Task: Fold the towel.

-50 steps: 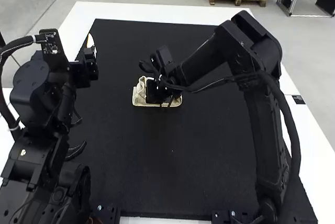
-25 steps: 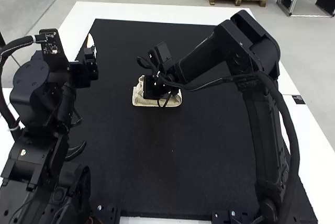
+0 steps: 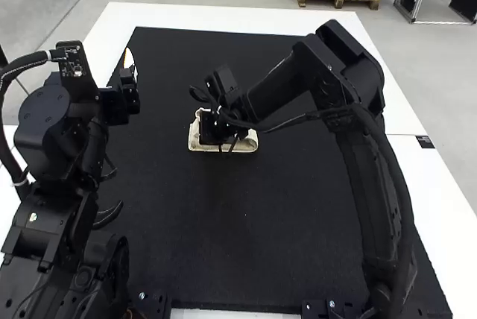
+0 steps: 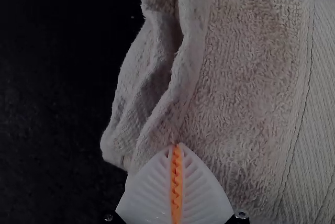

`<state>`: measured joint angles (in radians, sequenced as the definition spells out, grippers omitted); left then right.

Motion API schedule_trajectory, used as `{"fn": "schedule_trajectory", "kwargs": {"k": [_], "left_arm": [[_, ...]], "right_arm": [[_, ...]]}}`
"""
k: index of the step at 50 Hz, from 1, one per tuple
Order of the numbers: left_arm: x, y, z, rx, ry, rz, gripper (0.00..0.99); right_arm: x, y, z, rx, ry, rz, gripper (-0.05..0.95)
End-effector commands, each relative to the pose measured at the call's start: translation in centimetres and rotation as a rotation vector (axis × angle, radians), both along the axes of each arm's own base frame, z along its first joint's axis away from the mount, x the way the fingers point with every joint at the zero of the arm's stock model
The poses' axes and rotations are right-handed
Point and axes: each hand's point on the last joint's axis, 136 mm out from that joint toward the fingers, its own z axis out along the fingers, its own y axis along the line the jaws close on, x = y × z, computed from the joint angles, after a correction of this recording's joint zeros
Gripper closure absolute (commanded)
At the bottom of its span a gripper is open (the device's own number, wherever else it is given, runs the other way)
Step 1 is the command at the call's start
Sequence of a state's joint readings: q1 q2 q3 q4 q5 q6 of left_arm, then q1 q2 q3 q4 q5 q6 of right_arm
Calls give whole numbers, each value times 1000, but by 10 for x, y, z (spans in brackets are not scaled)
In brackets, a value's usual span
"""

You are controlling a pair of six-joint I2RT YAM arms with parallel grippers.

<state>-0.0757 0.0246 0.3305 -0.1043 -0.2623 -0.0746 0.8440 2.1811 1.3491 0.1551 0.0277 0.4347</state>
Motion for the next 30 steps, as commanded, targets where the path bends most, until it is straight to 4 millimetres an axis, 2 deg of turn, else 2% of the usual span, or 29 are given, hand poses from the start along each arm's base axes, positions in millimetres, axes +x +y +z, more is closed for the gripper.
{"fn": "schedule_trajectory", "kwargs": {"k": [1,16,30], "left_arm": [[-6,2,6,6,-31,9,51],[-6,2,6,5,-32,8,51],[-5,2,6,7,-30,7,51]], "right_arm": [[3,15,15,31,-30,7,902],[8,24,19,43,-43,13,902],[2,39,17,41,-45,39,900]]}}
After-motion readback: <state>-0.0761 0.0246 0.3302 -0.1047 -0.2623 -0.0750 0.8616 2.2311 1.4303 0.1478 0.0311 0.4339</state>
